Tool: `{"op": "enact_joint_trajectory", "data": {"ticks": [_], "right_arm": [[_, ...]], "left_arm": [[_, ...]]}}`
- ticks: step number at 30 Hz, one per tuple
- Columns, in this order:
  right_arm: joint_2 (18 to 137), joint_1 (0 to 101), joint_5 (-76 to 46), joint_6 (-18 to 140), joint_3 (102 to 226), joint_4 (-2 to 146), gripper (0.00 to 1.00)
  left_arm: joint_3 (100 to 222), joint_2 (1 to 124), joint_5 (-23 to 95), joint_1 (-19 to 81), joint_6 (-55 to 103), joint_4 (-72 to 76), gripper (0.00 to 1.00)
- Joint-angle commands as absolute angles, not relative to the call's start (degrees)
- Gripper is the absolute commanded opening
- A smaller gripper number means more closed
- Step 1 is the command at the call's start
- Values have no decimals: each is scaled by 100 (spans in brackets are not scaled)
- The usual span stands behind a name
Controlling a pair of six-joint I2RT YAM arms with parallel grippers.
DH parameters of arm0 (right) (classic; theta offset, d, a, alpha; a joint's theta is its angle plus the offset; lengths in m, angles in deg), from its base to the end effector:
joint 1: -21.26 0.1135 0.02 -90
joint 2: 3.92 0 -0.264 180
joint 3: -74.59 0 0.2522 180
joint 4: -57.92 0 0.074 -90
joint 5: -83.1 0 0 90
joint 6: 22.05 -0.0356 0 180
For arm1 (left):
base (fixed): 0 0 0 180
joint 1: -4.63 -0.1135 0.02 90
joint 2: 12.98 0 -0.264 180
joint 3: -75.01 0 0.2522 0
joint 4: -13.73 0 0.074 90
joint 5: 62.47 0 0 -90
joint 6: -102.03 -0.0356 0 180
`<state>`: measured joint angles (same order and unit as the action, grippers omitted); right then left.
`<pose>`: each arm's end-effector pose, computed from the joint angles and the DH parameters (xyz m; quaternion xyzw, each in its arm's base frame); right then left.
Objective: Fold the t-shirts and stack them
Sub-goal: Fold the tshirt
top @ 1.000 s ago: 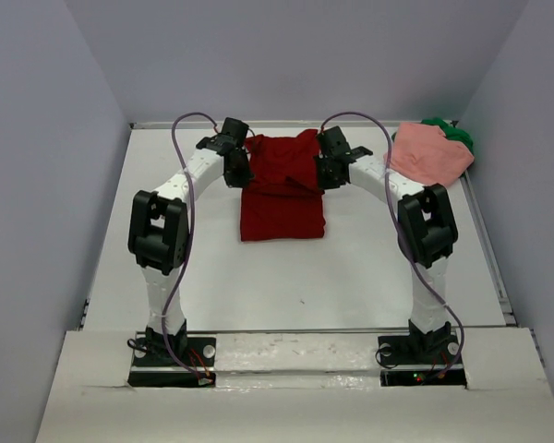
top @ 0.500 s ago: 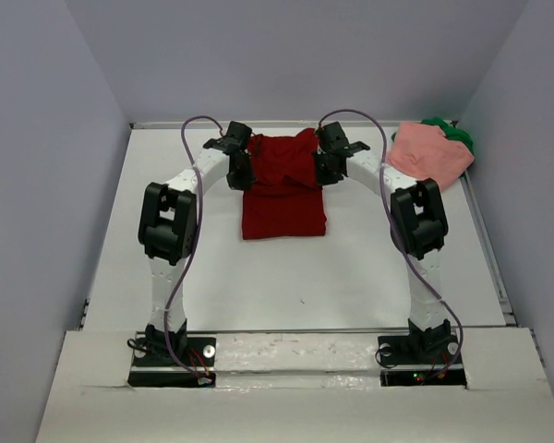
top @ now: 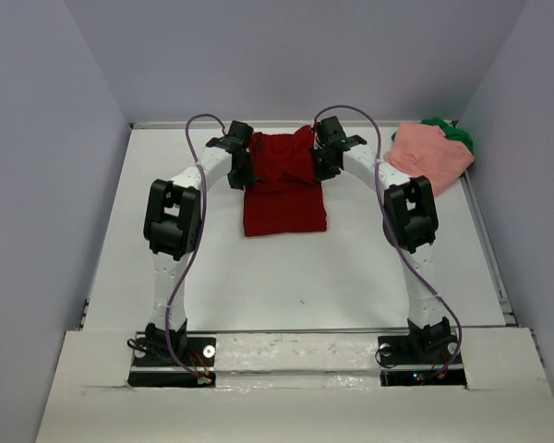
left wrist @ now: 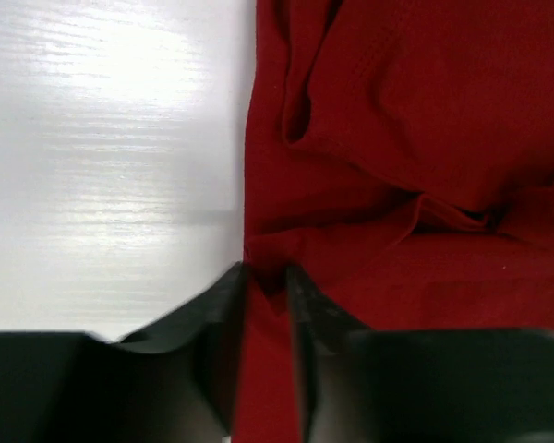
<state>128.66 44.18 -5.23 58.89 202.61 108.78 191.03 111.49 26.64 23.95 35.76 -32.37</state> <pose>0.4722 0.1985 0.1976 -0.1109 0.9483 0.0685 0.2895 0.4555 -0.1591 0.2048 -0.0390 0.9517 -0.1048 0.2859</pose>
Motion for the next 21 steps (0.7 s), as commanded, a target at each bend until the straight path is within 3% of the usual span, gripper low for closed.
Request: {"op": "enact_joint_trajectory", "data": {"ticks": [1, 6, 9, 16, 21], "right_arm": [[12836, 4367, -506, 6101, 20507, 10877, 22], [12669, 4367, -436, 6312, 20533, 10745, 51], [12529, 4367, -339, 6435, 20708, 10754, 59], [11941, 4437, -146, 6505, 20797, 10991, 65], [11404, 4753, 66, 6594, 19989, 10842, 65]], "left_arm": [[19284, 10903, 2524, 2344, 3321, -3115, 51], [18687, 10279, 2366, 2441, 3198, -2404, 67], [18598, 9971, 2270, 2555, 3137, -2236, 71], [18457, 9390, 1777, 2968, 2952, -2314, 72], [18168, 9144, 1679, 3407, 3162, -2604, 70]]}}
